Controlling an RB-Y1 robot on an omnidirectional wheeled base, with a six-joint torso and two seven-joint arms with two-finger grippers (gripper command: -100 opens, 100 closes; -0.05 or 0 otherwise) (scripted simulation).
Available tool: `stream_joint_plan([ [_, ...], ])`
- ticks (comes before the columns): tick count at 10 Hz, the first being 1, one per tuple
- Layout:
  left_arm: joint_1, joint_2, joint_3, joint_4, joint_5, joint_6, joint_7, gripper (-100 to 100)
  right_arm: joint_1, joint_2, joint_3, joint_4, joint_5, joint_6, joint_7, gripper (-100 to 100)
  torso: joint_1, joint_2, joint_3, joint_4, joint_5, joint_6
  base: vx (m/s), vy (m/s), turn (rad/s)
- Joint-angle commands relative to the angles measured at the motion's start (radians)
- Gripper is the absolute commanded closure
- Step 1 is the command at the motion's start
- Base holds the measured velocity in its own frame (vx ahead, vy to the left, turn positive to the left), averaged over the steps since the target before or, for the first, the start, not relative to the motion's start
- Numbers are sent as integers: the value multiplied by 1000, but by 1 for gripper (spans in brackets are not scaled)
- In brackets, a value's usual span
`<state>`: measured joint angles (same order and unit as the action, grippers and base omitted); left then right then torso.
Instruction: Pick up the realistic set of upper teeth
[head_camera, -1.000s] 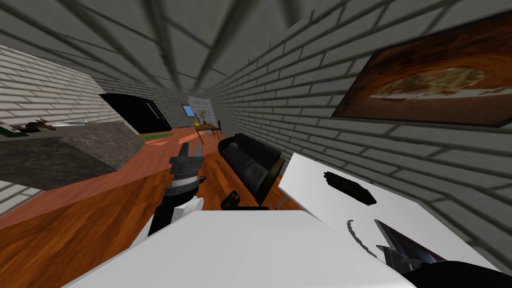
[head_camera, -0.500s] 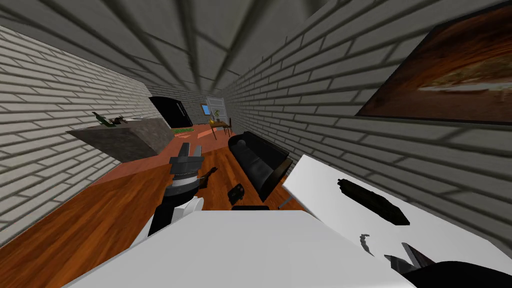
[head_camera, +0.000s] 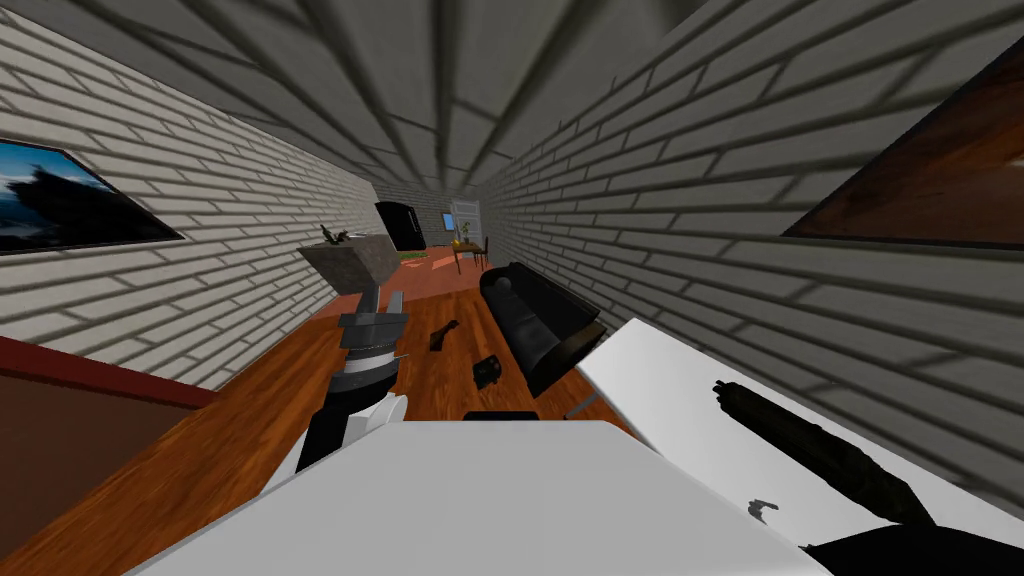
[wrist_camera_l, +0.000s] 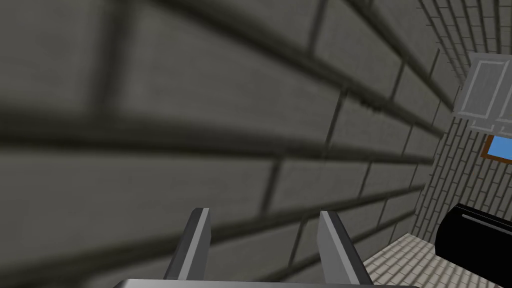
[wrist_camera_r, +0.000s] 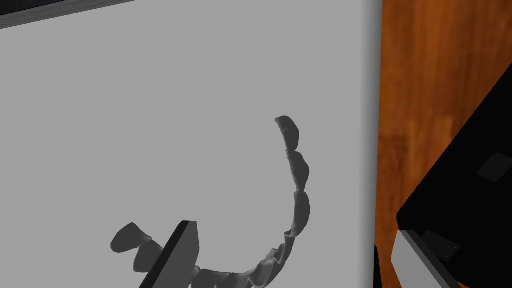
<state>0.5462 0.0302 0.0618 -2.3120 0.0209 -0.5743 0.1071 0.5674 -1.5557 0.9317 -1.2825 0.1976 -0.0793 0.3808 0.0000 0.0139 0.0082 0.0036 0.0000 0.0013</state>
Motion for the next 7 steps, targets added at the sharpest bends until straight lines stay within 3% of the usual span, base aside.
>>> stream_joint_plan([
  [1, 0, 0, 0, 0, 0, 0, 0, 0, -10, 10, 29, 11, -31, 8, -31, -100, 0, 0, 0, 0, 0, 0, -163, 3, 402],
  [2, 0, 0, 0, 0, 0, 0, 0, 0, -14, 8, 25, 7, -18, 6, -20, -100, -2, -1, 0, 0, 0, 0, -71, -11, 77],
  [3, 0, 0, 0, 0, 0, 0, 0, 0, -15, 8, 28, 7, -20, 8, -24, 100, -4, -5, -3, -1, -1, 2, -12, 0, -17],
  [7, 1, 0, 0, 0, 0, 0, 0, 0, -15, 7, 27, 8, -20, 8, -25, 100, -6, -10, -6, -2, -4, 1, -1, -1, 1],
])
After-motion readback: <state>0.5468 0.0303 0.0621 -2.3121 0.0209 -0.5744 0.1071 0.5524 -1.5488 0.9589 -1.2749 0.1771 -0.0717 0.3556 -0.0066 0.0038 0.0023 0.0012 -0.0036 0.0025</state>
